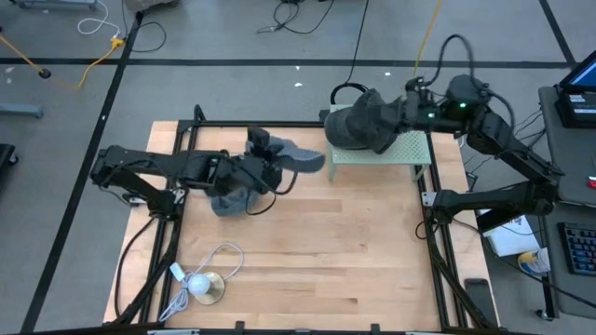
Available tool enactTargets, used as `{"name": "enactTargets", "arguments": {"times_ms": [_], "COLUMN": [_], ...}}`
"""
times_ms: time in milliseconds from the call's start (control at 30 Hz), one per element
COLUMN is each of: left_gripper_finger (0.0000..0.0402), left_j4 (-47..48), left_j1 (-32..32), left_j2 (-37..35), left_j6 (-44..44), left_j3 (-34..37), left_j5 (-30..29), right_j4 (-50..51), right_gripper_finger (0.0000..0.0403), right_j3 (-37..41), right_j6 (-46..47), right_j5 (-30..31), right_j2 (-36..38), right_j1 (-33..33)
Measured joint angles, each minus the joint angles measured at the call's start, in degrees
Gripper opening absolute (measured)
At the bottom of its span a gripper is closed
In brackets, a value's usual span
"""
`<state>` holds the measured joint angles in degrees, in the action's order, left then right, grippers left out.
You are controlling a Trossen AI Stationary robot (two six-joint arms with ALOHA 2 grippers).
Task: Pick & Place hat
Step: Put the bottom gray cap on the shelf
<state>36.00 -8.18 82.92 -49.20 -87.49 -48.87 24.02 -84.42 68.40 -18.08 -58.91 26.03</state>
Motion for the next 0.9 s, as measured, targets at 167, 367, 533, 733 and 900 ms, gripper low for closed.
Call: {"name": "enactTargets", "arguments": {"times_ms": [167,367,533,733,900], "left_gripper_finger": [0.0007,0.0009,0.0007,0.0007,0.0007], "left_j4": [-12.3,-32.4,-53.1,-64.2,-69.0], "left_j1": [-1.1,-3.5,-8.2,-11.7,-12.4], "left_j2": [-0.8,-1.3,-1.4,-1.2,-1.3], "left_j6": [-13.2,-31.9,-51.0,-60.3,-64.8], "left_j3": [0.0,0.0,0.0,0.0,0.0], "left_j5": [-4.1,-5.5,-6.1,-0.7,3.6], "right_j4": [1.8,1.6,0.5,-8.0,-18.1], "right_gripper_finger": [0.0254,0.0254,0.0254,0.0254,0.0254], "right_j3": [0.0,0.0,0.0,0.0,0.0], "right_j6": [2.4,7.4,11.7,17.5,26.0], "right_j5": [-3.0,-3.1,-3.1,-6.9,-10.5], "right_j2": [-1.9,-2.6,-2.9,-3.8,-6.1], "right_j1": [-1.6,-4.1,-6.5,-8.6,-10.4]}}
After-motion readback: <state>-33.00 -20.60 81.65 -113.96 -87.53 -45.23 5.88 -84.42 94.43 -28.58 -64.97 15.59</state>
